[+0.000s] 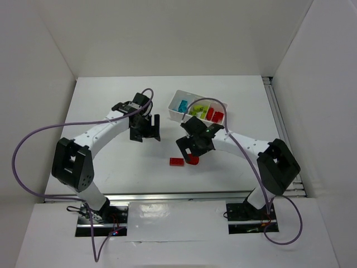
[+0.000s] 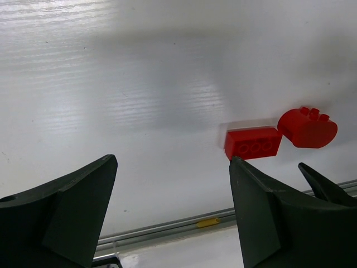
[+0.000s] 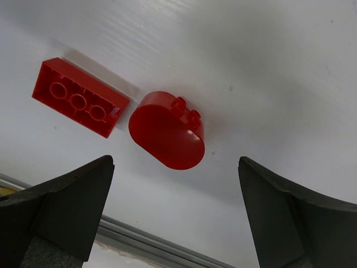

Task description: Sort the legos into containers by color

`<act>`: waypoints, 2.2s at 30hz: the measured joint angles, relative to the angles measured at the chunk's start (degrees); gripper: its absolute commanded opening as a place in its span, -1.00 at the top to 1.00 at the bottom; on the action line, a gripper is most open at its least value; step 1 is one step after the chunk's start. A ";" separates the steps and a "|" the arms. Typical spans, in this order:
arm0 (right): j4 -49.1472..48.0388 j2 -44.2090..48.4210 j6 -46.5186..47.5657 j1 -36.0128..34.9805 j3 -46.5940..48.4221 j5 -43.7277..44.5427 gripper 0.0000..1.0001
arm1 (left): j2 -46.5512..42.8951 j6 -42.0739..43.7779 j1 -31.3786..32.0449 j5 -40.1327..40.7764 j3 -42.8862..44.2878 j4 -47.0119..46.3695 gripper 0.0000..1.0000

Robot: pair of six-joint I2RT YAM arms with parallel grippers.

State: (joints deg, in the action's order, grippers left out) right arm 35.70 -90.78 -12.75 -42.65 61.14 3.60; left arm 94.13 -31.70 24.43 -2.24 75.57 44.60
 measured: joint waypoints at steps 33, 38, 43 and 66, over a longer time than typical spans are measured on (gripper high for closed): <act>-2.99 -2.78 -4.70 3.06 9.25 19.37 0.33 | -0.26 0.20 0.24 -0.98 0.00 -0.11 -0.87; -3.74 -2.78 -7.32 11.85 14.88 23.06 0.33 | -0.26 0.20 0.26 -1.03 0.00 -0.11 -0.87; -6.56 -6.45 -8.68 18.34 16.15 25.64 0.06 | -0.26 0.28 0.26 -1.03 0.00 -0.11 -0.84; -9.35 5.18 -2.93 -2.49 3.82 9.18 -0.92 | -2.16 -0.31 -3.32 3.43 1.07 2.14 -0.84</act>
State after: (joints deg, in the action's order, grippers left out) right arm 26.35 -85.60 -15.68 -45.15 64.97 12.78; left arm 91.96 -32.01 21.10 1.19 76.64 46.74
